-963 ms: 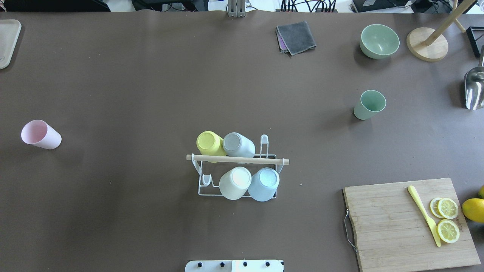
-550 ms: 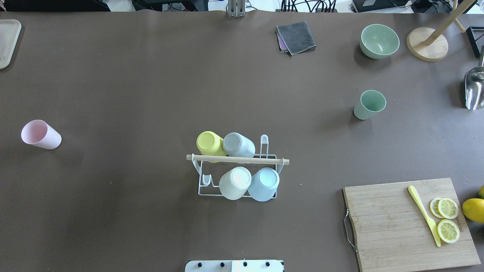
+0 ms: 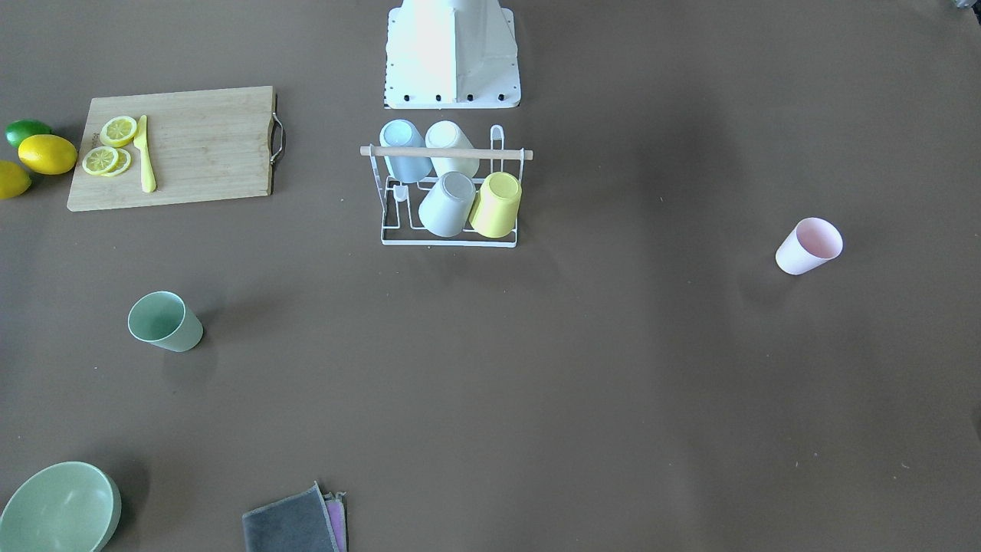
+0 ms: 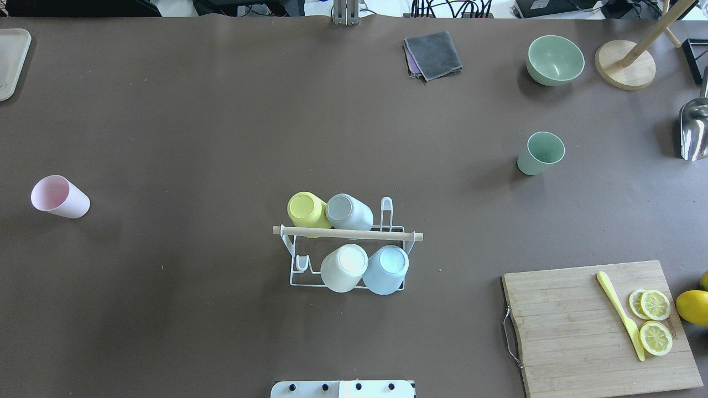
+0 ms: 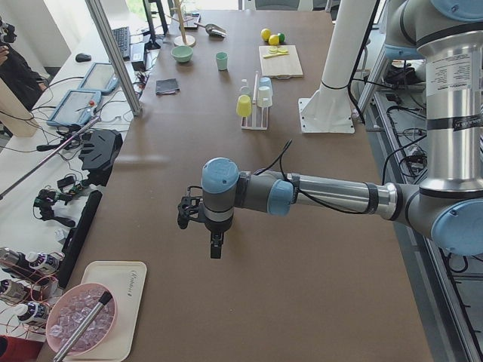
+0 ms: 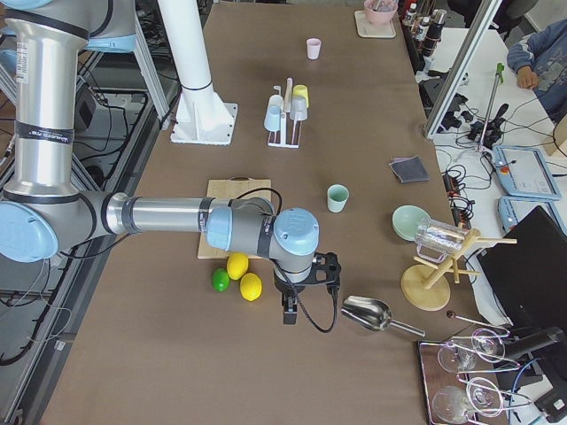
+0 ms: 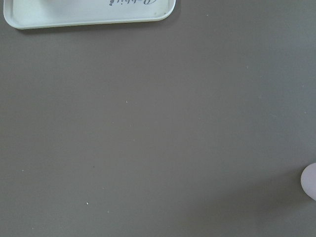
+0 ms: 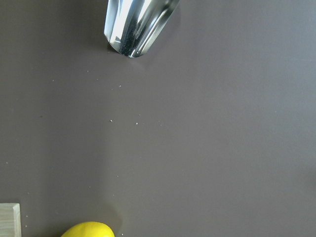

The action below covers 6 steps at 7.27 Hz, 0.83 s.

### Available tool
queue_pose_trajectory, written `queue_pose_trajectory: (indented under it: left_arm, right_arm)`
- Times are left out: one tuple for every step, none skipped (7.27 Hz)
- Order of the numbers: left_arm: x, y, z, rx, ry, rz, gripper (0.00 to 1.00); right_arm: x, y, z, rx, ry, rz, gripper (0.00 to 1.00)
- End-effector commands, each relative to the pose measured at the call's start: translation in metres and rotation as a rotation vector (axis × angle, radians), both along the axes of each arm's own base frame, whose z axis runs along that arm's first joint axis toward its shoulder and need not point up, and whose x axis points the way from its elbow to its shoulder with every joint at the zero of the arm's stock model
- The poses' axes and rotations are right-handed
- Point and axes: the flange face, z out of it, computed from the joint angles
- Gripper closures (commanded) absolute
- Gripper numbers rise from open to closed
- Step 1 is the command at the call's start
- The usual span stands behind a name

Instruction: Place cup on cup holder

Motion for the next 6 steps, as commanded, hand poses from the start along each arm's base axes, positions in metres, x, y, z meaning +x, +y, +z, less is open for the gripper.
queue_pose_trajectory:
  left_arm:
    - [0.000, 0.000, 0.000, 0.000, 0.000, 0.000, 0.02]
    - [0.000, 0.000, 0.000, 0.000, 0.000, 0.000, 0.02]
    - [0.000, 0.000, 0.000, 0.000, 0.000, 0.000, 0.02]
    - [0.000, 0.000, 0.000, 0.000, 0.000, 0.000, 0.02]
    - [0.000, 0.000, 0.000, 0.000, 0.000, 0.000, 0.02]
    - [0.000, 0.000, 0.000, 0.000, 0.000, 0.000, 0.02]
  right_arm:
    - [0.001, 0.009, 0.022, -0.039, 0.018, -0.003, 0.00]
    - [0.000, 0.010, 0.028, -0.052, 0.011, -0.001, 0.00]
    - [0.000, 0.006, 0.025, -0.044, 0.010, 0.000, 0.00]
    - [0.000, 0.003, 0.023, -0.037, 0.012, -0.003, 0.00]
    - [-0.001, 0.003, 0.028, -0.049, 0.010, -0.006, 0.00]
    - [-0.001, 0.005, 0.035, -0.062, 0.011, -0.008, 0.00]
